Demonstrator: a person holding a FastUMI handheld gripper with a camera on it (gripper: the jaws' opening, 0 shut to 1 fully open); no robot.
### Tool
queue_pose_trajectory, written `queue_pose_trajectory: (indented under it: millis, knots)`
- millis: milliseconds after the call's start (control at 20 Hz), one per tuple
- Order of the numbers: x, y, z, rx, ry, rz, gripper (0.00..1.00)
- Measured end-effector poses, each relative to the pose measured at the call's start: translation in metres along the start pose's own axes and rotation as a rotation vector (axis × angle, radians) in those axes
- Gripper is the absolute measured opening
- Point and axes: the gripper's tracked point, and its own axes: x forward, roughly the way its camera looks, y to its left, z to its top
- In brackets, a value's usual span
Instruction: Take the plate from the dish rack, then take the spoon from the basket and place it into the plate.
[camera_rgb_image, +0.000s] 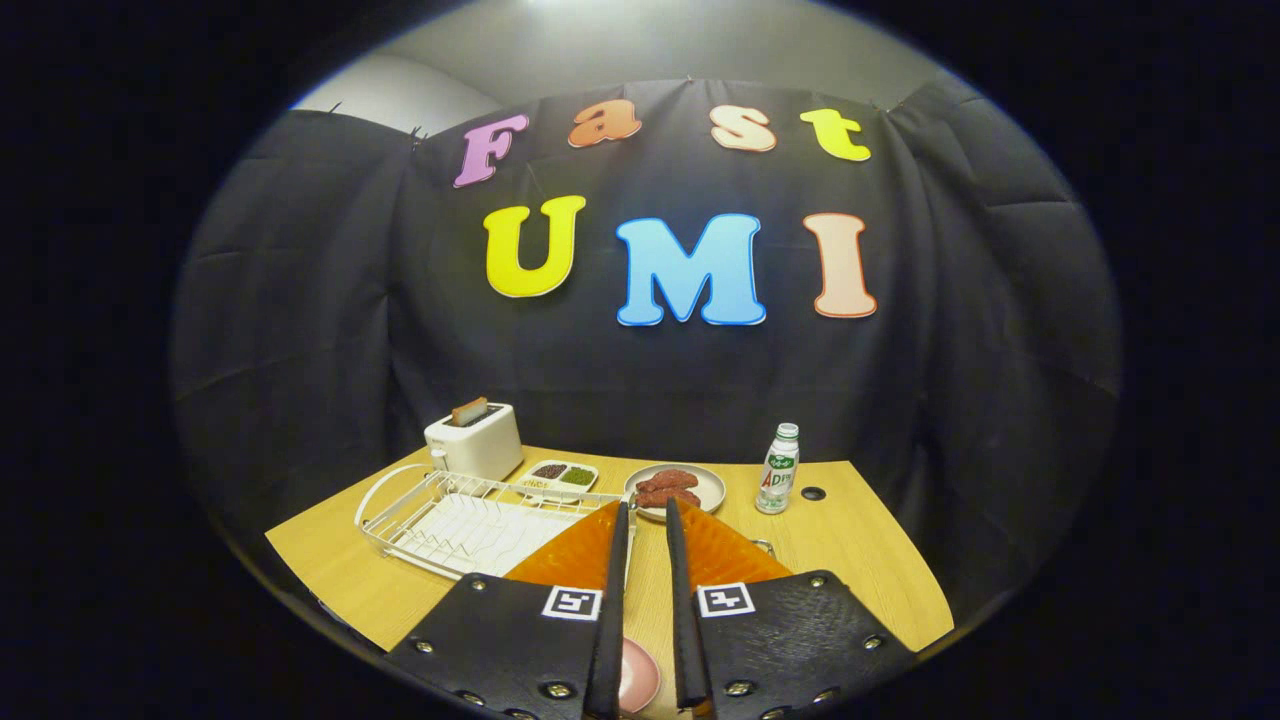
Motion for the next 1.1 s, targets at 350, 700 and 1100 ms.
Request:
queue_pose_trajectory:
  millis: [350, 700, 1100]
  knots:
    - [0.002, -0.037, 0.009, 0.035, -0.04, -0.08, 0.95]
    - [0.005, -0.077, 0.023, 0.101, -0.108, -0.105, 0.95]
    - [0.014, -0.125, 0.022, 0.027, -0.17, -0.116, 0.95]
